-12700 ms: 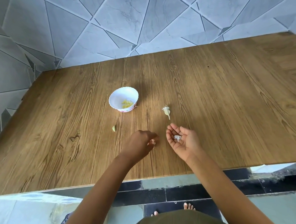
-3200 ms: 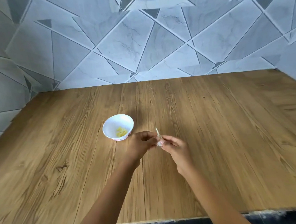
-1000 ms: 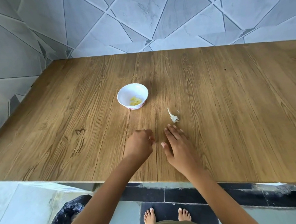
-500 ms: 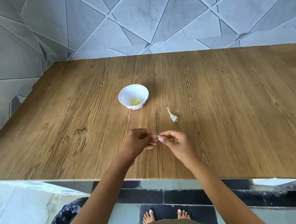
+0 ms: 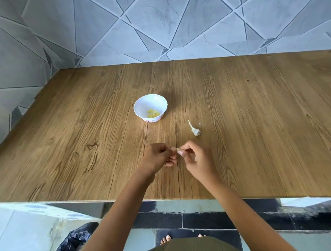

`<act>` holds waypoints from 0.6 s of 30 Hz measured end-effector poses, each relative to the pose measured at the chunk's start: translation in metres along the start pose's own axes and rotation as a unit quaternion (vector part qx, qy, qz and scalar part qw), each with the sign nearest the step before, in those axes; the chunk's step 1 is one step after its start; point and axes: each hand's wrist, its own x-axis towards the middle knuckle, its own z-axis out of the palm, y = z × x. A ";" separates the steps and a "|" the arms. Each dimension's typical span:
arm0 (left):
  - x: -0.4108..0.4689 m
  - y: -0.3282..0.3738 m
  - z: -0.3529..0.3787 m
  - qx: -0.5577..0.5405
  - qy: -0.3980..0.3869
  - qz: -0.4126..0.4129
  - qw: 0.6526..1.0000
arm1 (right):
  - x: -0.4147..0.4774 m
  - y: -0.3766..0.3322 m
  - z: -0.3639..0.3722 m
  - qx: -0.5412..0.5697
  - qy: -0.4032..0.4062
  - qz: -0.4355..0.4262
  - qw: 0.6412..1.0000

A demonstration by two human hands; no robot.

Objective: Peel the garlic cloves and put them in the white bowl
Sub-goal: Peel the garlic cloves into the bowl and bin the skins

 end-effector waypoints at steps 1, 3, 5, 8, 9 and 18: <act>0.001 -0.002 -0.002 0.026 0.003 0.027 0.999 | 0.002 -0.005 -0.003 0.079 -0.030 0.095 0.992; 0.004 -0.004 -0.005 0.105 0.010 0.110 0.988 | 0.005 -0.017 -0.009 0.259 -0.079 0.277 0.922; 0.006 -0.004 -0.007 0.150 0.016 0.183 0.971 | 0.009 -0.022 -0.012 0.371 -0.080 0.356 0.854; 0.009 -0.003 -0.011 0.149 0.014 0.221 0.964 | 0.016 -0.027 -0.017 0.489 -0.076 0.419 0.761; 0.010 -0.003 -0.011 0.138 0.005 0.216 0.967 | 0.017 -0.028 -0.019 0.509 -0.080 0.435 0.739; 0.008 0.002 -0.013 -0.063 -0.085 -0.026 0.994 | 0.014 -0.017 -0.021 0.305 -0.109 0.260 0.910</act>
